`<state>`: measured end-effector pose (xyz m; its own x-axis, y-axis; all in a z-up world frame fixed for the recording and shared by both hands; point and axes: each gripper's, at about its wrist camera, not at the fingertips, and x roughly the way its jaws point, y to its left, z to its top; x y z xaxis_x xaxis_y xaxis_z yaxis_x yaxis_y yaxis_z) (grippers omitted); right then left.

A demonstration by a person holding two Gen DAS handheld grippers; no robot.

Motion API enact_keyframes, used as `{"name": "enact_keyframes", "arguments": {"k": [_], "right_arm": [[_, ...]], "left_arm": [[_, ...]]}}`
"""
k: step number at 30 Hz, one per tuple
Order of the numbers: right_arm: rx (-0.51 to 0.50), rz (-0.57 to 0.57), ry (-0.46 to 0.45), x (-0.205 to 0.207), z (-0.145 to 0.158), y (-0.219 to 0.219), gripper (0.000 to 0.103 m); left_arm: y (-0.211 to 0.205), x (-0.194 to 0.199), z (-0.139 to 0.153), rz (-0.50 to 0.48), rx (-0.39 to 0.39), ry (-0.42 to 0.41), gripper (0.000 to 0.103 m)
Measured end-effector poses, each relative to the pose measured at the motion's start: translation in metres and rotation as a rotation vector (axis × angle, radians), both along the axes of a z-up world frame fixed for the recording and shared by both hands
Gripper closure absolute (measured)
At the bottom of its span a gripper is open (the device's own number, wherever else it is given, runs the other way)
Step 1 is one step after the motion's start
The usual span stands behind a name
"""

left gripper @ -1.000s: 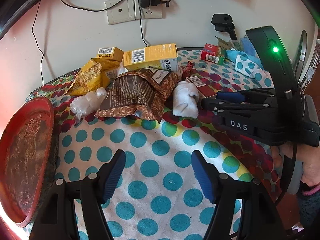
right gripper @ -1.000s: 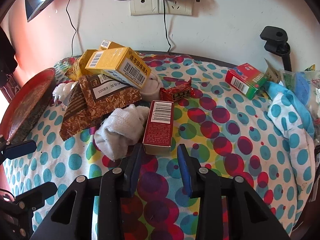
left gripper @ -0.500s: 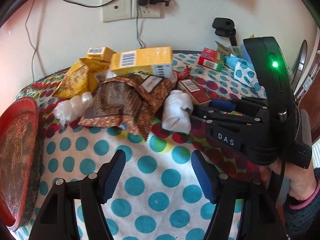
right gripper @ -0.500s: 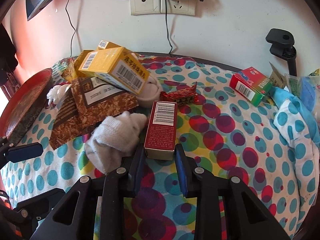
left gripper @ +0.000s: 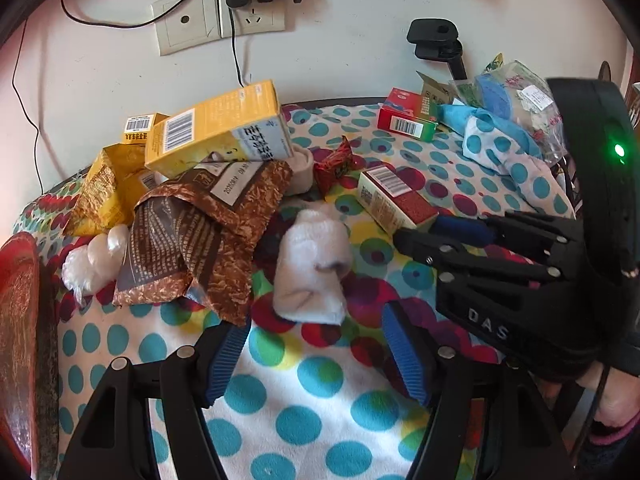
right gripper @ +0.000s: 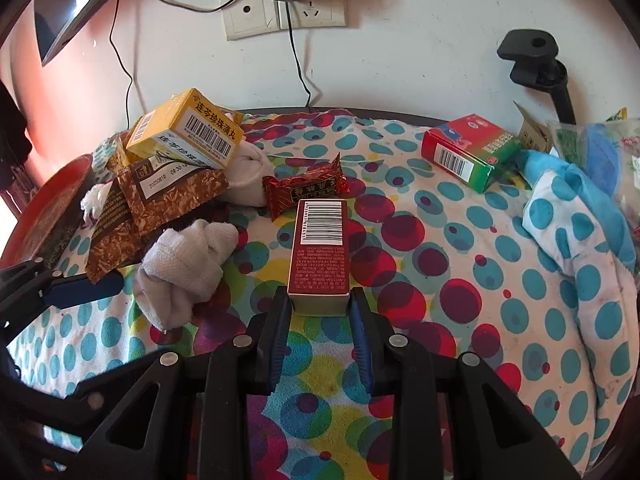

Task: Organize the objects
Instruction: 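Grasp the white rolled sock with the left gripper while the right gripper grasps the red-brown box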

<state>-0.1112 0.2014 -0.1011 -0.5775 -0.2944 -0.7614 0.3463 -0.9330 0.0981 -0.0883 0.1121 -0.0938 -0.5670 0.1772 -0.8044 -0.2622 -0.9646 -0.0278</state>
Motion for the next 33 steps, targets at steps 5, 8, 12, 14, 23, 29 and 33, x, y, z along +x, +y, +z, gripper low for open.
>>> {"name": "enact_keyframes", "arguments": {"k": [5, 8, 12, 14, 23, 29, 33], "right_arm": [[-0.016, 0.000, -0.010, -0.001, -0.002, 0.000, 0.075], [-0.026, -0.003, -0.020, -0.002, -0.003, 0.000, 0.075], [-0.021, -0.007, -0.019, -0.002, -0.003, 0.001, 0.074], [-0.021, -0.006, -0.019, -0.002, -0.003, 0.000, 0.074], [0.002, -0.018, -0.014, -0.002, -0.003, -0.002, 0.075], [0.009, -0.035, -0.012, -0.002, -0.001, -0.004, 0.075], [0.027, -0.045, -0.009, -0.002, 0.001, -0.006, 0.075]], "left_arm": [[-0.001, -0.015, -0.005, 0.029, -0.012, -0.004, 0.033], [-0.005, -0.018, -0.006, 0.036, -0.001, -0.010, 0.034], [-0.006, -0.020, -0.008, 0.043, -0.015, -0.010, 0.052], [-0.008, -0.022, -0.009, 0.039, 0.013, -0.031, 0.060], [-0.006, -0.017, -0.005, 0.037, 0.010, -0.021, 0.069], [-0.003, -0.008, 0.000, 0.026, 0.010, -0.019, 0.072], [-0.003, 0.002, 0.007, 0.021, 0.014, -0.016, 0.072]]}}
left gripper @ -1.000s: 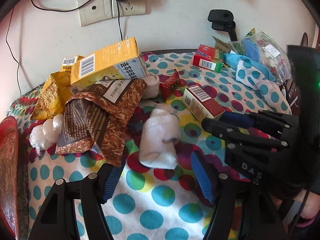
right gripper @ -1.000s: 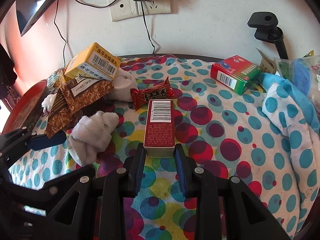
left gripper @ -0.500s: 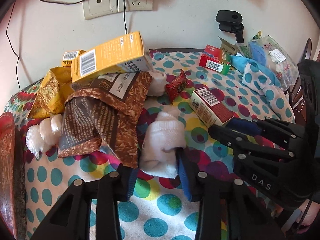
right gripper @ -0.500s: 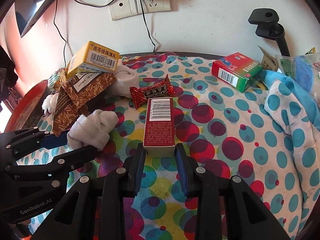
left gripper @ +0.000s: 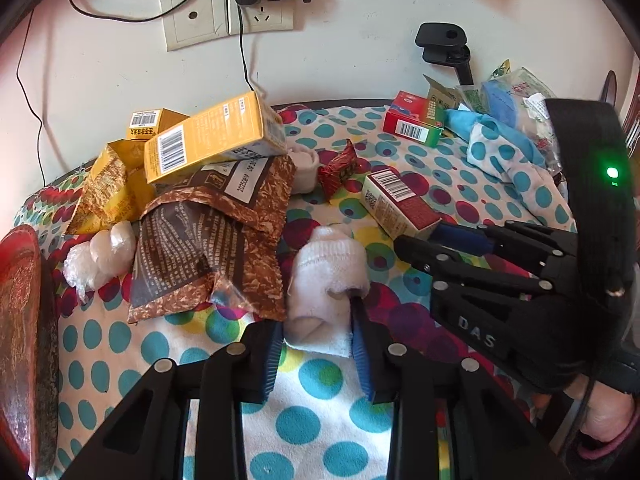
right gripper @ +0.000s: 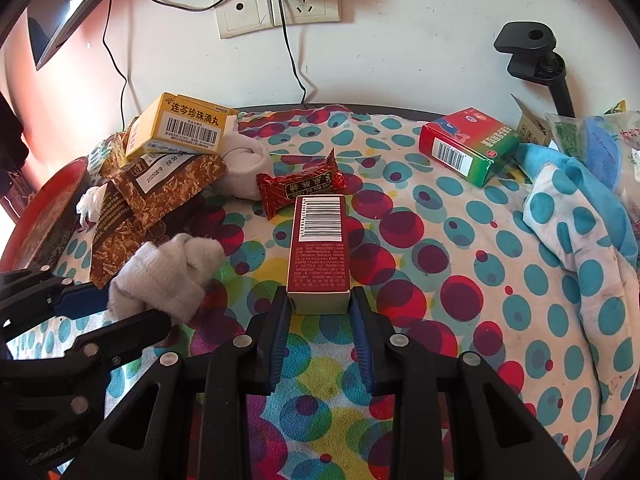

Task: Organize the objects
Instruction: 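Grasp the white rolled sock with the left gripper while the right gripper grasps the red-brown box, then carry the sock to the red tray and open the left gripper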

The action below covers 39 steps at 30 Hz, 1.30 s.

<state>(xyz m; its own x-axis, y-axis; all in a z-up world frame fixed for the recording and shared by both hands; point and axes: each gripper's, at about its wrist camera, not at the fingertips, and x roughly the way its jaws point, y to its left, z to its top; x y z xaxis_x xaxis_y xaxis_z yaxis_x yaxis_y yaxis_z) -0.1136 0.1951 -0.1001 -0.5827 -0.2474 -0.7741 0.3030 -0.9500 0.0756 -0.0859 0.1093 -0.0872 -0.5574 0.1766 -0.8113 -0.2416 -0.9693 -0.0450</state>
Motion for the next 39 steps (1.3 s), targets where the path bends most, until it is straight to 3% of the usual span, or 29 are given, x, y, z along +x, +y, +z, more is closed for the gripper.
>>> {"name": "enact_keyframes", "arguments": {"k": [11, 18, 27, 39], "right_arm": [[0.067, -0.018, 0.013, 0.002, 0.001, -0.011, 0.075], [0.091, -0.026, 0.017, 0.004, 0.002, -0.016, 0.075], [0.096, -0.033, 0.018, 0.005, 0.003, -0.017, 0.075], [0.106, -0.043, 0.020, 0.006, 0.005, -0.017, 0.074]], "left_arm": [[-0.023, 0.048, 0.027, -0.013, -0.015, 0.039, 0.072], [-0.071, 0.077, 0.056, 0.040, -0.050, 0.092, 0.072], [-0.201, 0.072, 0.071, 0.320, -0.100, 0.112, 0.072], [-0.344, 0.061, 0.042, 0.596, -0.148, 0.035, 0.072]]}}
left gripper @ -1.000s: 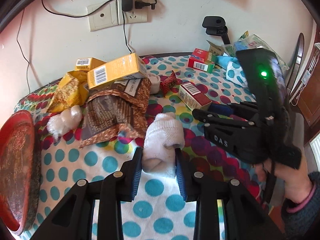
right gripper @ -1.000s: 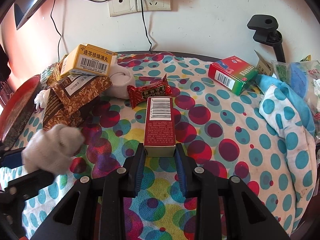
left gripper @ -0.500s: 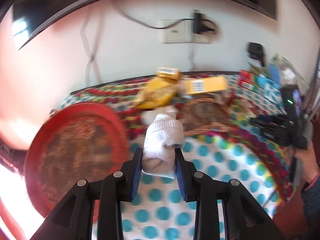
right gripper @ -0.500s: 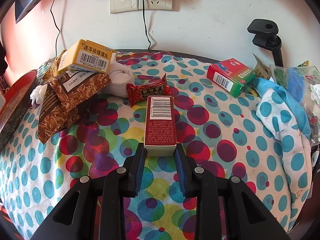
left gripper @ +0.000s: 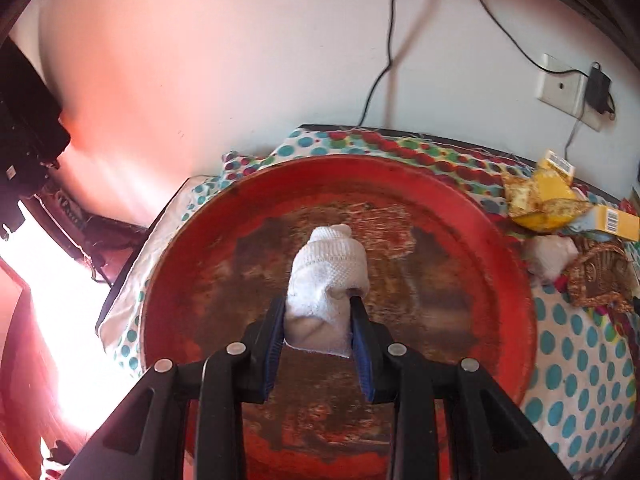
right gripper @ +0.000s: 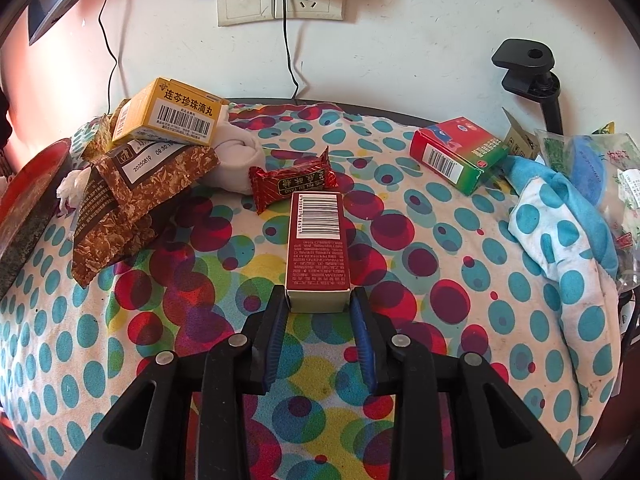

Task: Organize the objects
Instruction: 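Carry the sock to the red tray and open the left gripper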

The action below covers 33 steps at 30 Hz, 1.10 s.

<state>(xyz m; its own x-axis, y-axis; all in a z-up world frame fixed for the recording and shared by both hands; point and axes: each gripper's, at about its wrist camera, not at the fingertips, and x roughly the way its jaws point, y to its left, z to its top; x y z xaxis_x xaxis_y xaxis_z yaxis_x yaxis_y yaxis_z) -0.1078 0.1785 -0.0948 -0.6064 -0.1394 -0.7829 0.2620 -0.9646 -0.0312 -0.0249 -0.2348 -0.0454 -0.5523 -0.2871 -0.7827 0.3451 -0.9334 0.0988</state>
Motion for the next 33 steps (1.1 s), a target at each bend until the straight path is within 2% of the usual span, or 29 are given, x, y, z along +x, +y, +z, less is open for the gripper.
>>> {"name": "enact_keyframes", "arguments": {"k": [3, 9, 17, 25, 33], "right_arm": [[0.000, -0.002, 0.000, 0.000, 0.000, -0.001, 0.074], [0.002, -0.007, 0.000, 0.000, 0.000, -0.002, 0.073], [0.004, -0.013, 0.001, 0.000, 0.001, -0.003, 0.072], [0.007, -0.023, 0.002, 0.001, 0.001, -0.006, 0.070], [0.010, -0.028, 0.002, 0.002, 0.001, -0.007, 0.069]], "left_arm": [[-0.033, 0.001, -0.007, 0.063, 0.047, -0.013, 0.072], [-0.076, 0.003, -0.022, 0.159, 0.072, -0.053, 0.072], [-0.088, 0.004, -0.036, 0.187, 0.094, -0.083, 0.072], [-0.089, 0.007, -0.041, 0.205, 0.077, -0.088, 0.070], [-0.085, 0.019, -0.031, 0.240, 0.084, -0.051, 0.066]]}}
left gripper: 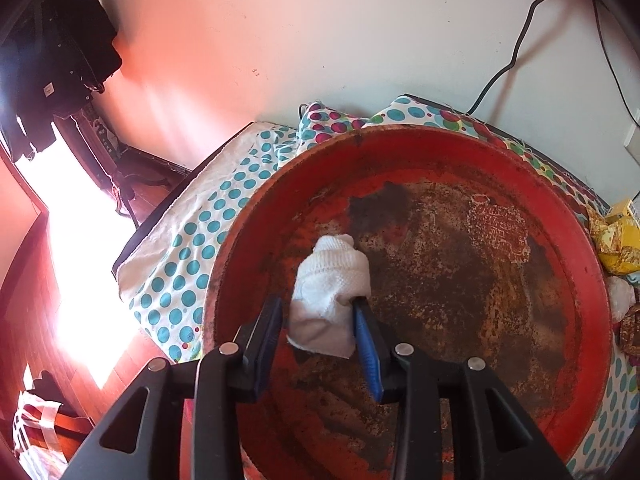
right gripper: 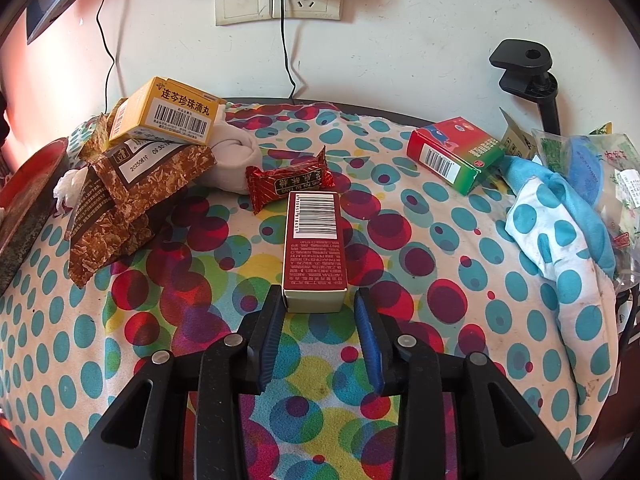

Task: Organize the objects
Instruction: 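Carry the sock to the red tray and open the left gripper, then carry the red-brown box to the red tray and release it with the right gripper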

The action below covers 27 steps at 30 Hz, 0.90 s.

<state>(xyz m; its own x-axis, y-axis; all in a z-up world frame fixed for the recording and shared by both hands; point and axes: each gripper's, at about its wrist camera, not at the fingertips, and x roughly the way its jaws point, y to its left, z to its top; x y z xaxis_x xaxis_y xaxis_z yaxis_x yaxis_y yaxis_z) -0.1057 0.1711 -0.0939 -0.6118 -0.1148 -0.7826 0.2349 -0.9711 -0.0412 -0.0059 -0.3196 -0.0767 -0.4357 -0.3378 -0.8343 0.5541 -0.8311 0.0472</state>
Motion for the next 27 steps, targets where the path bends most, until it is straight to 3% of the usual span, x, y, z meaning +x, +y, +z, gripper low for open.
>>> {"name": "enact_keyframes", "arguments": {"k": [3, 7, 10, 18, 24, 27], "right_arm": [[0.003, -0.002, 0.001, 0.000, 0.000, -0.001, 0.069], [0.009, -0.006, 0.004, 0.002, 0.001, 0.001, 0.069], [0.014, 0.008, 0.007, 0.002, 0.001, 0.000, 0.076], [0.020, -0.021, 0.029, -0.001, 0.004, 0.019, 0.076], [0.024, -0.066, 0.038, -0.006, 0.005, 0.041, 0.076], [0.036, -0.091, 0.045, -0.007, 0.006, 0.052, 0.076]], "left_arm": [[0.007, 0.010, 0.011, 0.028, 0.000, 0.046, 0.064], [0.031, 0.022, 0.028, 0.036, -0.072, 0.103, 0.060], [0.055, 0.022, 0.036, 0.001, -0.100, 0.124, 0.060], [0.127, -0.004, 0.042, -0.125, -0.130, 0.156, 0.059], [0.138, -0.005, 0.037, -0.156, -0.140, 0.164, 0.059], [0.130, 0.000, 0.033, -0.137, -0.106, 0.170, 0.059]]}}
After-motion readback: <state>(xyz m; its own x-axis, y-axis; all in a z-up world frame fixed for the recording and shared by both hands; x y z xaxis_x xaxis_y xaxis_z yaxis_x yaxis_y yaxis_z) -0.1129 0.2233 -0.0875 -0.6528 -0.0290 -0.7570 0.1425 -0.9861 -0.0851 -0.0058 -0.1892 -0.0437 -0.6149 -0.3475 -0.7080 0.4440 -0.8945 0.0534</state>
